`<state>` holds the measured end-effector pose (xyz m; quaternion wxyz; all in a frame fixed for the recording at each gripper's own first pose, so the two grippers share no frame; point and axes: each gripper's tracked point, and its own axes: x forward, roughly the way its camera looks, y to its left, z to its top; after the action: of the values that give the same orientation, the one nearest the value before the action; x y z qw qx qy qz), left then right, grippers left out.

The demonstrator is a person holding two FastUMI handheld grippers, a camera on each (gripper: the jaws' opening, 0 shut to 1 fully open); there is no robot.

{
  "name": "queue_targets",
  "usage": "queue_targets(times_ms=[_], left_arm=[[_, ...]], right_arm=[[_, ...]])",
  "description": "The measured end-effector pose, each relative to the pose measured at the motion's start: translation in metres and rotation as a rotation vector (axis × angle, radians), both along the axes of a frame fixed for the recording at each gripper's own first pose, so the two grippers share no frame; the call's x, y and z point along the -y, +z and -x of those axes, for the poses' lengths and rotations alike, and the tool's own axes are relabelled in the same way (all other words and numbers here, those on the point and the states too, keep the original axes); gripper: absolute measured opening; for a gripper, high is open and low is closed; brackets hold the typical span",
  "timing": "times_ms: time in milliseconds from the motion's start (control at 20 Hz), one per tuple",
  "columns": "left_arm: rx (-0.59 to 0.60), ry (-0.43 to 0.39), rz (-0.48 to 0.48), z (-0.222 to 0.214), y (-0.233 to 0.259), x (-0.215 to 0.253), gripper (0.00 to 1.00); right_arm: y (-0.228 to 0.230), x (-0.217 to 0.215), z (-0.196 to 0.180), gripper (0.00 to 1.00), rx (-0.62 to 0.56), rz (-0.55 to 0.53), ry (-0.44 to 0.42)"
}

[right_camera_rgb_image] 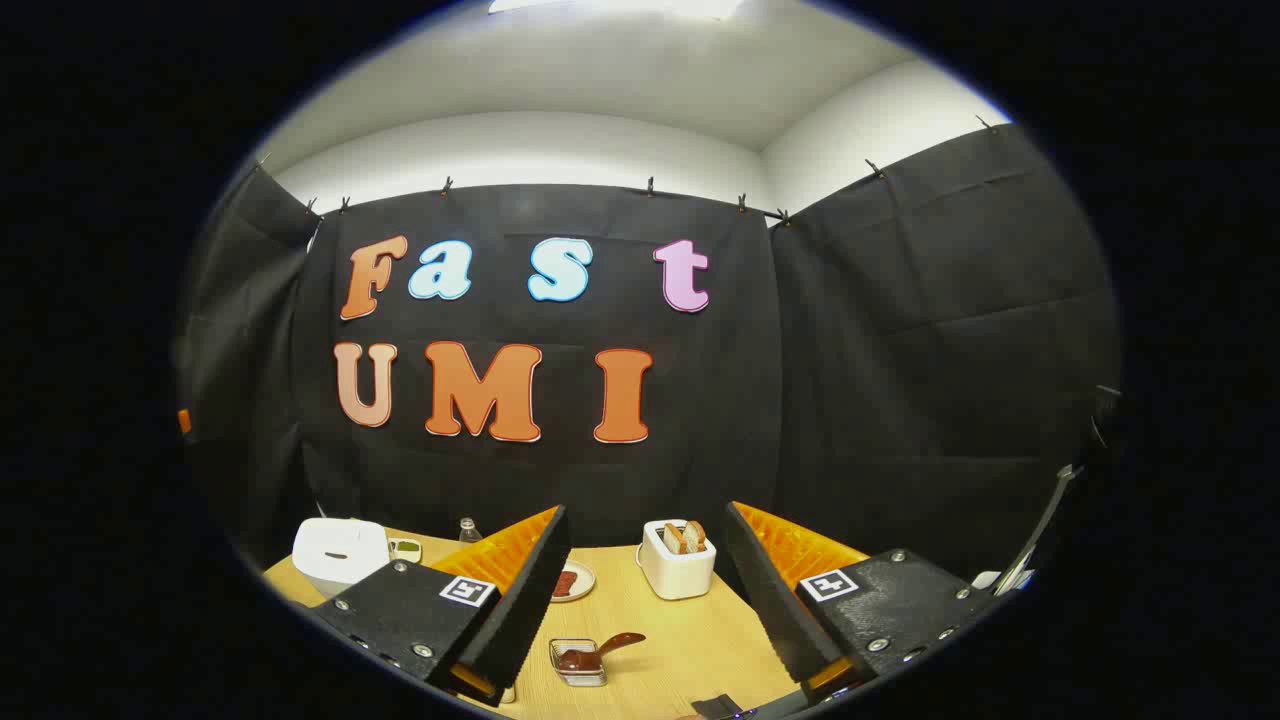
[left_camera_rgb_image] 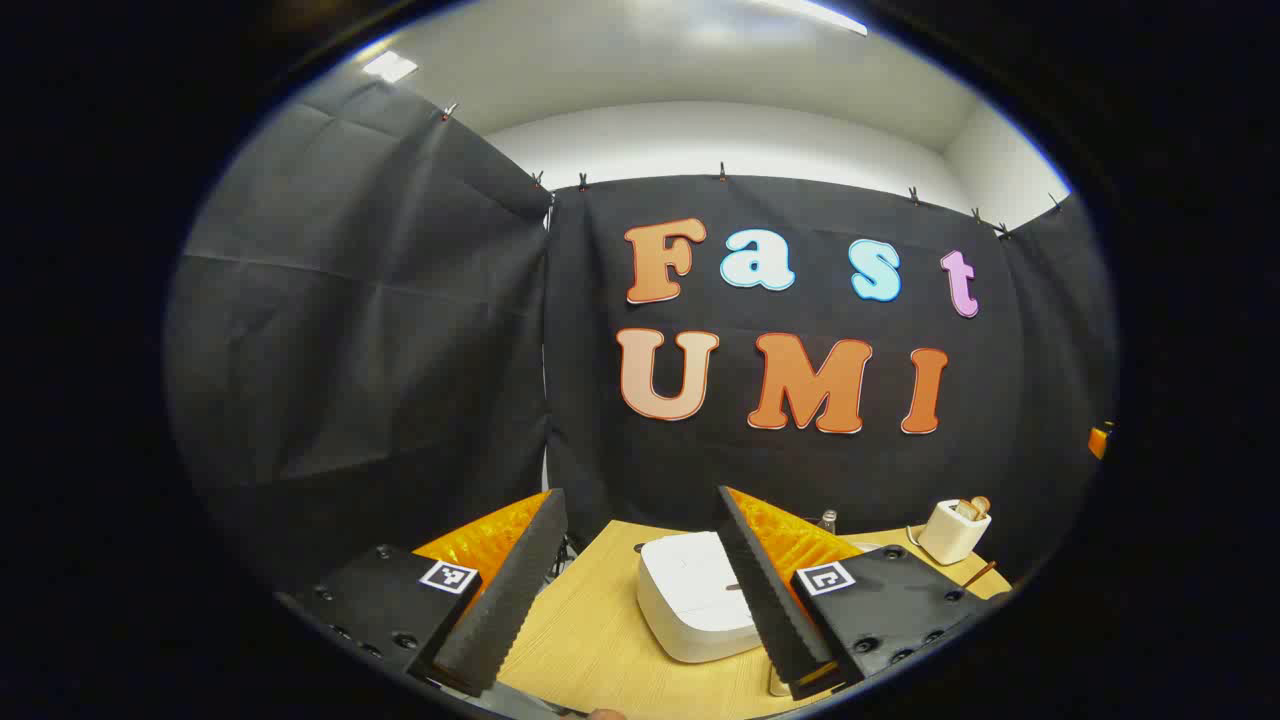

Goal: Close the left gripper, press the button to open the rice cooker; take a wooden spoon from the chopstick holder with the right hand, scoop a spoonful of rice and pour it into the rice cooker, then put the wooden spoon back into the chopstick holder.

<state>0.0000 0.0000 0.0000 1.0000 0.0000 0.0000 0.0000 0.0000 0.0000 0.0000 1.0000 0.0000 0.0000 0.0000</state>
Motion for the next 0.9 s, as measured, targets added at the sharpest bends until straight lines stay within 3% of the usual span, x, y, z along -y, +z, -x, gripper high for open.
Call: queue_targets(times_ms=[100, 150, 200, 750, 850, 900], left_arm=[[0.0, -0.004, -0.001, 0.0014, 0.0022, 0.0005, 1.0], [0.002, -0.006, -0.001, 0.002, 0.0033, -0.0002, 1.0], [0.003, -0.004, -0.001, 0.0017, 0.0047, -0.0011, 1.0], [-0.01, -0.039, 0.0, 0.0007, 0.0018, 0.001, 1.0], [-0.02, -0.044, -0.008, -0.0003, -0.0011, 0.0025, 1.0], [-0.026, -0.047, -0.009, -0.0001, -0.0013, 0.0028, 1.0]], right_arm=[[0.001, -0.0023, 0.0004, 0.95, 0.001, -0.006, 0.005], [0.0024, -0.0032, 0.0005, 1.0, 0.002, -0.007, 0.008], [0.0023, -0.0026, -0.0006, 0.95, 0.003, -0.005, 0.009], [0.0019, -0.0011, -0.0065, 0.95, -0.005, 0.019, 0.007], [-0.0004, -0.0022, -0.0072, 1.0, -0.008, 0.021, 0.009], [-0.0011, -0.0022, -0.0076, 0.95, -0.01, 0.023, 0.009]])
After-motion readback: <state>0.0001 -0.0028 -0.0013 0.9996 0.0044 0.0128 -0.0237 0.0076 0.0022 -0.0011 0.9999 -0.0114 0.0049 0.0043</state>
